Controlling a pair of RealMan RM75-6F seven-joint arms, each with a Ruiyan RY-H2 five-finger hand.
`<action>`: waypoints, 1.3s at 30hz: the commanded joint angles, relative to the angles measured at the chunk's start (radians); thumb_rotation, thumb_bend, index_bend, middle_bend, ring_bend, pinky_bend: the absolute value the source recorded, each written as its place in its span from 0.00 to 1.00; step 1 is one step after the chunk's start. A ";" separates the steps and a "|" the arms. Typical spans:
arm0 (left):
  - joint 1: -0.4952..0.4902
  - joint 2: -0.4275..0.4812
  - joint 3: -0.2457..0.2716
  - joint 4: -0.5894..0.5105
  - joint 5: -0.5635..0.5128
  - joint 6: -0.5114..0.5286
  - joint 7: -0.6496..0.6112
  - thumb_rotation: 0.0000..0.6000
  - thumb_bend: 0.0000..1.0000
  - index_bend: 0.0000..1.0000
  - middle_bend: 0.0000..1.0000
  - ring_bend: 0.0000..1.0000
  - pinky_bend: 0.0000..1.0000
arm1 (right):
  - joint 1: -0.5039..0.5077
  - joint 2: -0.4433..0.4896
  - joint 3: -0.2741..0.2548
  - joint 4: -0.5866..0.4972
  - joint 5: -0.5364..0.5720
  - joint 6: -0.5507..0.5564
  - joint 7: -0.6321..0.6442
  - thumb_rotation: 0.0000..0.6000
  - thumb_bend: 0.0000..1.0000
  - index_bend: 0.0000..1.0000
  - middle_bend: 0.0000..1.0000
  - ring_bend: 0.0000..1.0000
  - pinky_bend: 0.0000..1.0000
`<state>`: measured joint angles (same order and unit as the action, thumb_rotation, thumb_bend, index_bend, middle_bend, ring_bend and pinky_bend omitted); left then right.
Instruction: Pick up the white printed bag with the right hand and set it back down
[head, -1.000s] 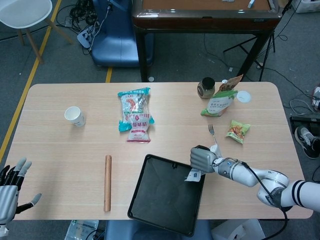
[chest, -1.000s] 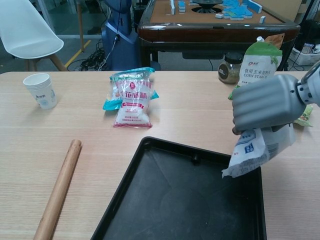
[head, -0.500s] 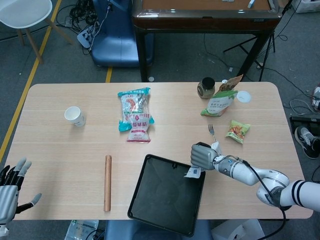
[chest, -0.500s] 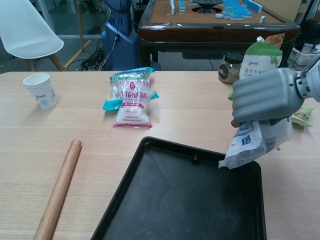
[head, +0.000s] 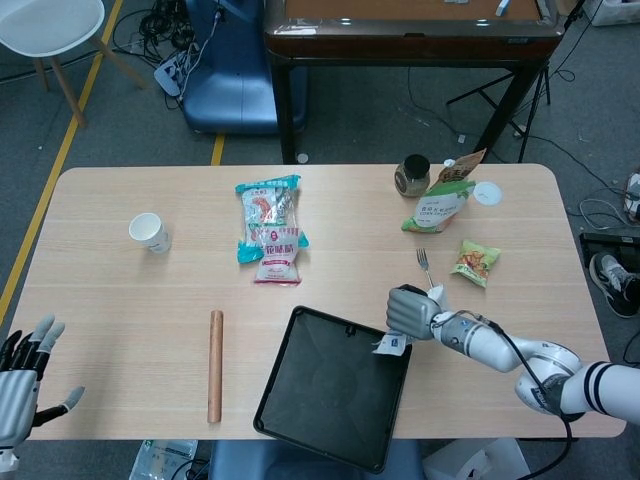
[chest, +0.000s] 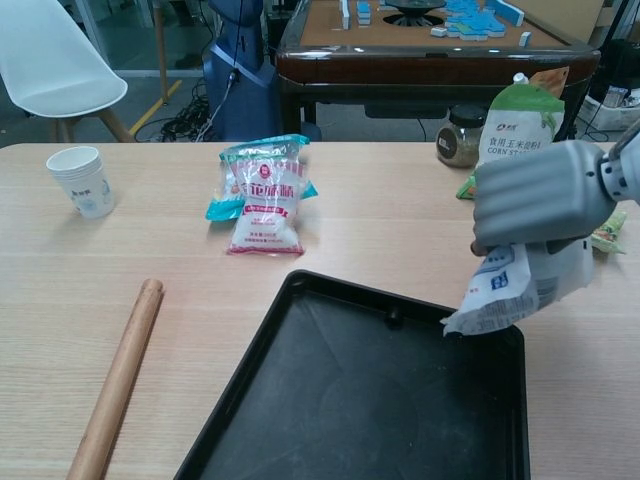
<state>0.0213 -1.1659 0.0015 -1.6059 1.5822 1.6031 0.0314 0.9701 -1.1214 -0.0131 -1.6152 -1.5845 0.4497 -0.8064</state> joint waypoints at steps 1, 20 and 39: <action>0.000 0.000 0.000 -0.001 -0.001 0.000 0.002 1.00 0.18 0.08 0.05 0.11 0.01 | 0.002 0.029 0.022 -0.027 0.008 0.034 0.013 1.00 1.00 0.87 0.78 0.71 0.84; -0.002 -0.002 -0.001 -0.001 -0.008 -0.008 0.006 1.00 0.18 0.08 0.05 0.11 0.01 | -0.097 -0.071 -0.007 0.062 -0.007 0.249 0.199 1.00 1.00 0.87 0.78 0.71 0.84; -0.012 -0.005 0.002 -0.027 -0.003 -0.023 0.034 1.00 0.18 0.08 0.05 0.11 0.01 | -0.295 -0.430 -0.004 0.582 -0.069 0.704 0.971 1.00 0.99 0.87 0.77 0.70 0.84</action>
<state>0.0100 -1.1707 0.0038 -1.6327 1.5794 1.5803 0.0656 0.7080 -1.4849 -0.0294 -1.1001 -1.6648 1.1002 0.0658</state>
